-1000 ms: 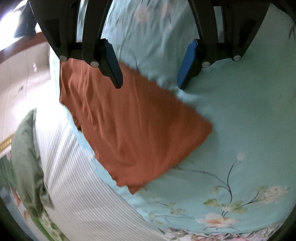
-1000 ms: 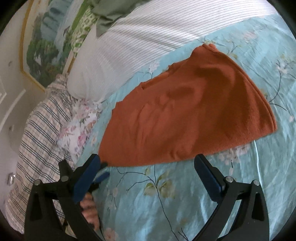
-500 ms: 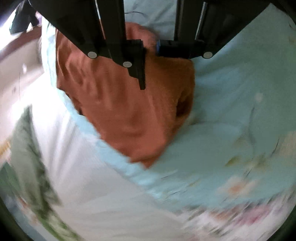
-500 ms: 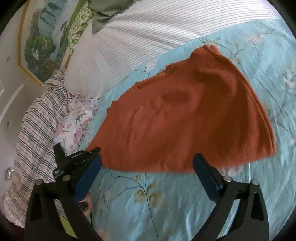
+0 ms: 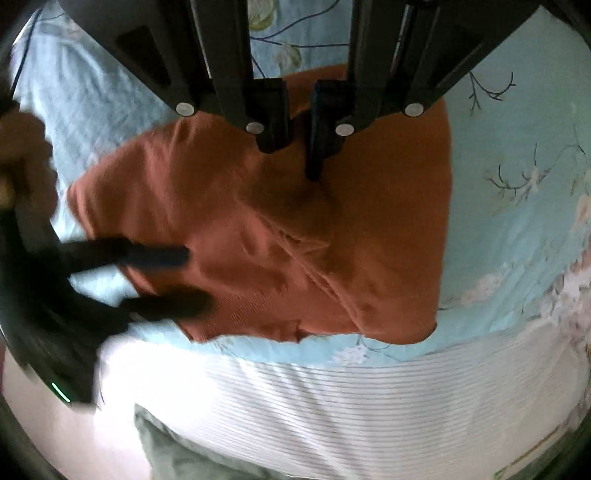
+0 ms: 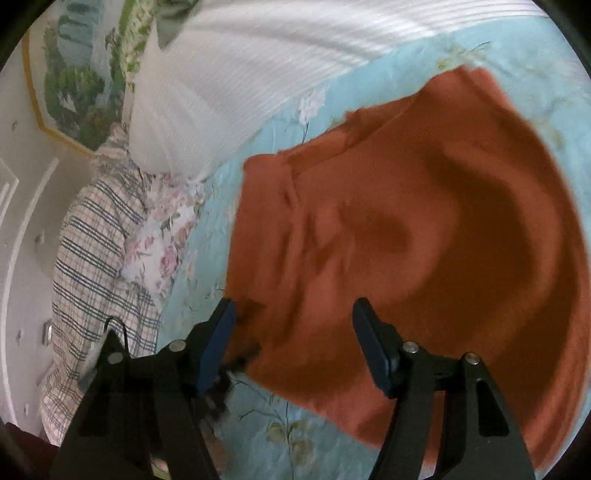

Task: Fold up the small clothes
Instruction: 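Grasp the folded sweater edge with the right gripper while the left gripper pinches the other edge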

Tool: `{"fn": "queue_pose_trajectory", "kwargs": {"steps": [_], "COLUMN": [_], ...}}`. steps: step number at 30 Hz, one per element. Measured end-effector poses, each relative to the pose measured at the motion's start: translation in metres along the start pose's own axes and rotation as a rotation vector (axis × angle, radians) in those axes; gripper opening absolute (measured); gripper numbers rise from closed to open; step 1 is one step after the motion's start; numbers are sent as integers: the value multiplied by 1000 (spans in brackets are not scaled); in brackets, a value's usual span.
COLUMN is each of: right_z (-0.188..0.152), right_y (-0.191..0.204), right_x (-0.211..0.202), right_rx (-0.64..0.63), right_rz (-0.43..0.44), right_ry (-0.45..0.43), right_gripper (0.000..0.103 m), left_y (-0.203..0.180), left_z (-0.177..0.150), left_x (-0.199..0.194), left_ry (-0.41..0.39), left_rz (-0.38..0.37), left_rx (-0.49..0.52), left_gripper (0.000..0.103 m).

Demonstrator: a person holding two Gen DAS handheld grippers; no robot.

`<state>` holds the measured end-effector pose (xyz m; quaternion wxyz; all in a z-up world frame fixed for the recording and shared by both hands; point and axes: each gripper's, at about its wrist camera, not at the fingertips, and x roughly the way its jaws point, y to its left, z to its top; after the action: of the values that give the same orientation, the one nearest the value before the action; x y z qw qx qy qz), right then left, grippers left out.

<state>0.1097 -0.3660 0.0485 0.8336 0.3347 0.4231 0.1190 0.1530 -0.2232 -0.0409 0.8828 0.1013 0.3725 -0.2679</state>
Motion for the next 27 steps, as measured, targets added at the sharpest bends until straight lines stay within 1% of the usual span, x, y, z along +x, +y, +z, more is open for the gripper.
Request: {"fn": "queue_pose_trajectory", "kwargs": {"steps": [2,4,6,9,11,12,13,14,15,17,21,22,23,25,27], "right_z": [13,25,37,51,59,62,64,67,68,69,73,73,74,73,70], "right_y": [2,5,9,17,23,25,28,31,35,45,51,48,45,31,10], "right_x": [20,42,66,99,119,126,132,133,129,108,43,20,5,-24,-47], "right_rx": [-5,-6,-7,-6,-14,-15,-20,-18,-21,-58,-113,-119,-121,-118,-98], "right_rz": [22,48,51,90,64,64,76,76,78,98,97,83,69,24,-22], "right_ry": [41,88,124,166,181,185,190,183,167,111,9,-22,-39,-76,-106], "right_gripper": [67,70,70,70,67,43,15,15,15,15,15,15,15,15,15], "left_y": [-2,4,12,13,13,13,12,11,9,2,-31,-42,-54,-78,-102], "left_z": [-1,2,4,6,10,11,12,13,16,19,37,41,46,52,52], "left_x": [-2,-4,-8,-11,-14,-13,-14,-18,-22,-32,-42,-42,-40,-33,-23], "left_ry": [-10,-14,-17,-29,-33,-34,-36,-38,-47,-60,-80,-79,-75,-64,-59], "left_rz": [2,-33,-63,-82,-94,-97,-97,-102,-111,-143,-264,-300,-333,-375,-401], "left_rx": [18,-10,-39,-46,-46,-47,-46,-40,-34,-30,-9,-4,1,20,49], "left_gripper": [6,6,6,6,6,6,6,5,5,5,5,5,5,5,6]}}
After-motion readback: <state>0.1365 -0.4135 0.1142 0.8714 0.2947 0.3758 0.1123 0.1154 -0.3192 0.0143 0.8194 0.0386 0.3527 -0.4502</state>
